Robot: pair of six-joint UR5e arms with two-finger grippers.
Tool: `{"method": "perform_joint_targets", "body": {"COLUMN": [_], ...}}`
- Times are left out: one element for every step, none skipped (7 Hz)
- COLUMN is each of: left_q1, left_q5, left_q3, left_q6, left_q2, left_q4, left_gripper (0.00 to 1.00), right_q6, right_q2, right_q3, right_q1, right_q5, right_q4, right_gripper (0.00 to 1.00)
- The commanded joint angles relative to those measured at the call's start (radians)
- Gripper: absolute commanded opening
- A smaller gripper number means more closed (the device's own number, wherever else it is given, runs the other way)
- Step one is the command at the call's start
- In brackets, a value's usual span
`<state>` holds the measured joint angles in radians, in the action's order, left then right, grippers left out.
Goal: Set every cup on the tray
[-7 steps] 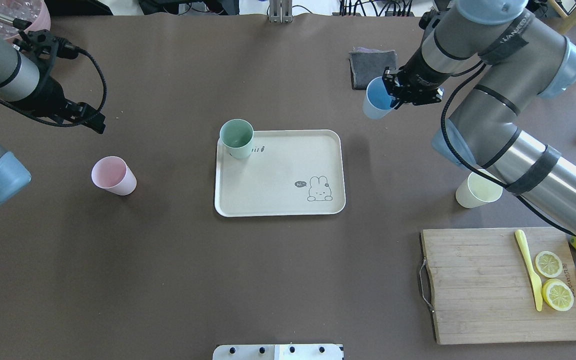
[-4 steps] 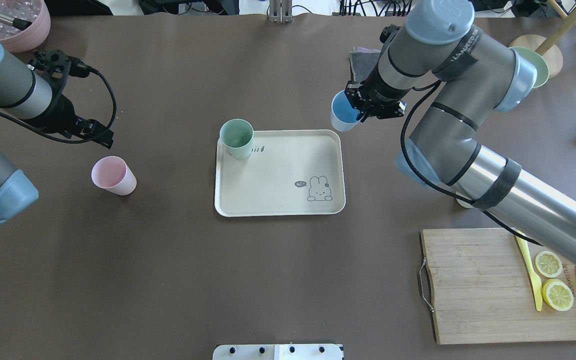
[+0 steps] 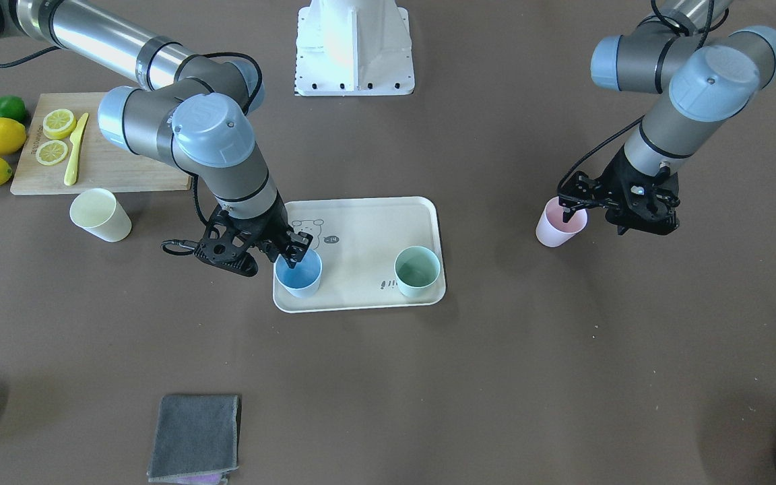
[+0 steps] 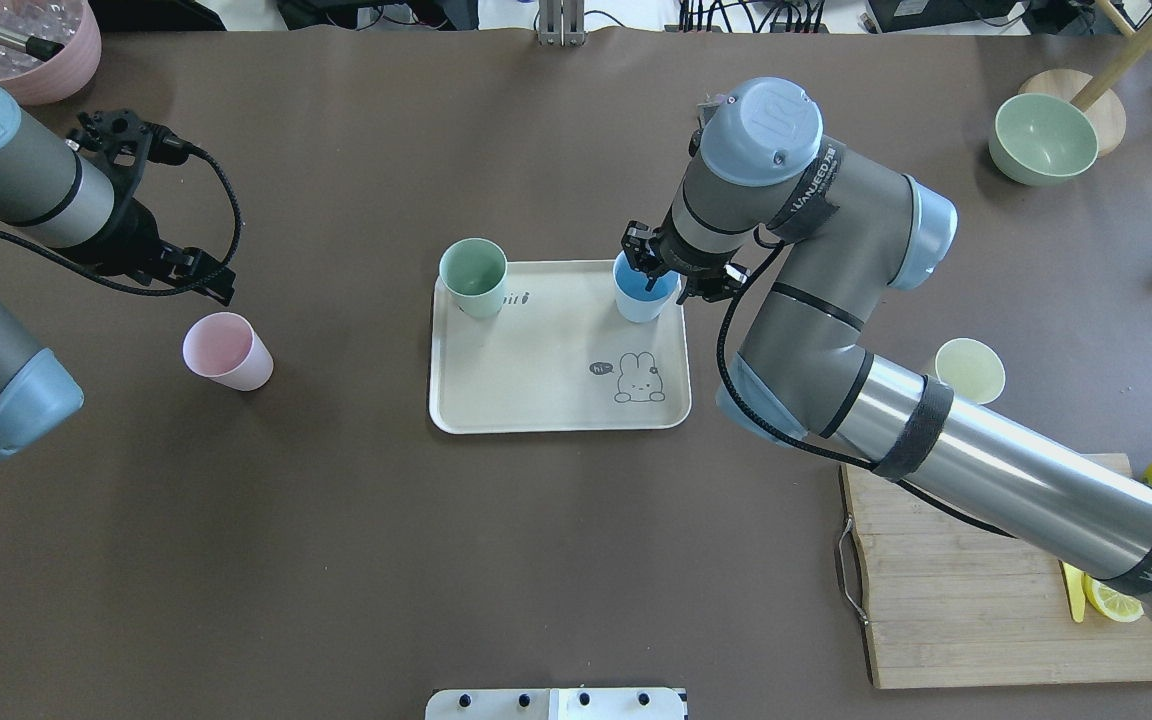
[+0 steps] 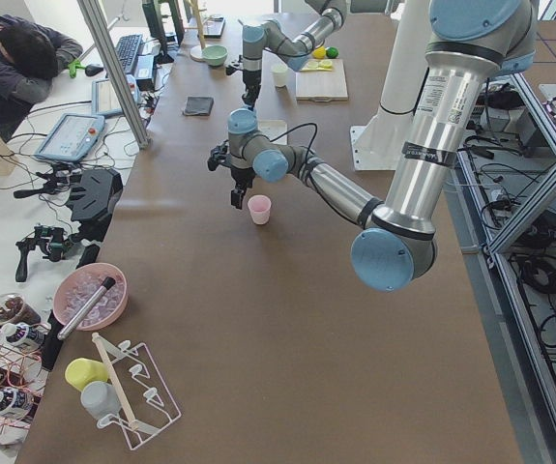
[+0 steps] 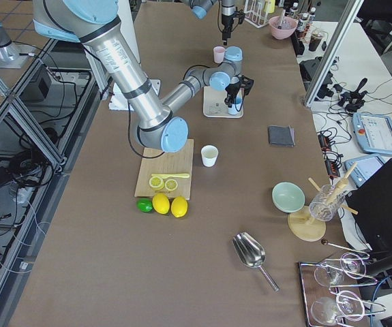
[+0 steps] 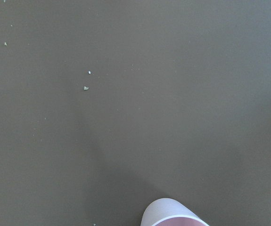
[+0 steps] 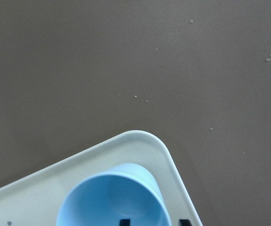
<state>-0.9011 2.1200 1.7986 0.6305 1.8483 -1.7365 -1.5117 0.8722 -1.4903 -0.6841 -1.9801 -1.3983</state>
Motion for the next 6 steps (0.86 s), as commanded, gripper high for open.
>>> {"method": "perform_joint_targets", "body": {"left_q1": [0.011,0.03,0.045,0.071,0.126,0.149], "left_q5": [0.0,0.0,0.0,-0.033,-0.084,-0.093], "left_q3": [0.001,-0.004,-0.008,-0.007,-0.008,-0.013], "left_q6": [0.0,-0.002,0.003,0.058,0.139,0.149], "left_q2": [-0.021,-0.056,-0.087,-0.089,-0.086,-0.084], "left_q4": [-0.002,-0.041,-0.082,-0.093,-0.097,-0.097], "left_gripper": [0.99,0.99,0.97,0.82,0.47,0.0], "right_q6": [-0.009,-0.004,0.005,0.062,0.178,0.288], "right_q2": [-0.01,-0.009,0.01,0.034,0.119,0.201], "right_q3": [-0.014,-0.06,-0.097,-0.163,-0.288,-0.351], "right_q1": [-0.006,-0.043,-0.09,-0.135,-0.187,-0.237], "right_q5": [0.015,-0.005,-0.066,-0.112,-0.153,-0.167], "right_q4": [0.001,-0.014,-0.033,-0.098,-0.182,-0.215], "right_gripper": [0.99,0.99,1.0,1.0,1.0,1.0]}}
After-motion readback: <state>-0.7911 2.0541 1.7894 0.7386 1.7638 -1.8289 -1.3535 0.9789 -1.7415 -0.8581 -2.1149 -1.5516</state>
